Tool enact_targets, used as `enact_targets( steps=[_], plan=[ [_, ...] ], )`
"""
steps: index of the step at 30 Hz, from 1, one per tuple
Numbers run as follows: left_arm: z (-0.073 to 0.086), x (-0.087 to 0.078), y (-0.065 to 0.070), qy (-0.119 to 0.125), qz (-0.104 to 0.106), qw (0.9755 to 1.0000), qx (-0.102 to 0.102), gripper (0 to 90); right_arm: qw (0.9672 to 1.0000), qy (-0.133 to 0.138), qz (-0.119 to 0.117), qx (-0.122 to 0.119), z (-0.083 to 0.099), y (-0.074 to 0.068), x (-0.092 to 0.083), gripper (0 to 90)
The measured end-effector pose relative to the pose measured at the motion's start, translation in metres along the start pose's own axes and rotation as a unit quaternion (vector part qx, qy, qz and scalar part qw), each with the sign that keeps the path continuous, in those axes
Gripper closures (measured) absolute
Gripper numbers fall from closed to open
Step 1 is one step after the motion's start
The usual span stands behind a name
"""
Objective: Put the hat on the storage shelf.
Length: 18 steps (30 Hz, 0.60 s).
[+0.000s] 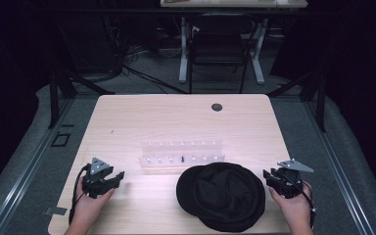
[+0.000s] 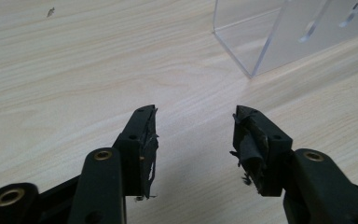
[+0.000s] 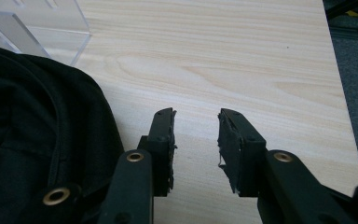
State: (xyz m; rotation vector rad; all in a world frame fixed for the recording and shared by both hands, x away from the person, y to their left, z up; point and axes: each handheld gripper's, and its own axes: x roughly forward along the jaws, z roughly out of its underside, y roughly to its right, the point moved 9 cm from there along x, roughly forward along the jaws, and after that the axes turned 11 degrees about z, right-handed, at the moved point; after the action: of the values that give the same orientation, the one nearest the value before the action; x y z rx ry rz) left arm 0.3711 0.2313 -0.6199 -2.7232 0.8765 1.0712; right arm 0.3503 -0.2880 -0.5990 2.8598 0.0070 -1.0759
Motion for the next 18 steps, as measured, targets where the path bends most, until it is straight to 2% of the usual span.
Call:
enact_targets(
  steps=[3,5,7,12,18],
  plan=[
    [0.0,-0.001,0.001,0.001,-0.001,1.0,0.0,50.0,0.9999,-0.009,-0.004,0.013,0.0,0.001,-0.001,64.2],
    [0.0,-0.001,0.001,0.002,-0.001,1.0,0.001,50.2,0.9999,-0.01,-0.005,0.013,0.0,0.0,-0.001,63.5],
    [0.0,-0.002,0.001,0.002,-0.001,1.0,0.002,50.2,0.9998,-0.016,0.001,0.009,0.0,0.0,-0.001,61.9],
    [0.001,-0.004,0.001,0.002,-0.001,1.0,0.002,50.6,0.9996,-0.019,0.008,0.02,-0.005,-0.003,-0.007,59.0],
    [0.0,-0.005,0.004,0.006,0.001,1.0,0.007,50.9,0.9986,-0.043,0.0,0.032,-0.006,-0.005,-0.013,59.9]
  ],
)
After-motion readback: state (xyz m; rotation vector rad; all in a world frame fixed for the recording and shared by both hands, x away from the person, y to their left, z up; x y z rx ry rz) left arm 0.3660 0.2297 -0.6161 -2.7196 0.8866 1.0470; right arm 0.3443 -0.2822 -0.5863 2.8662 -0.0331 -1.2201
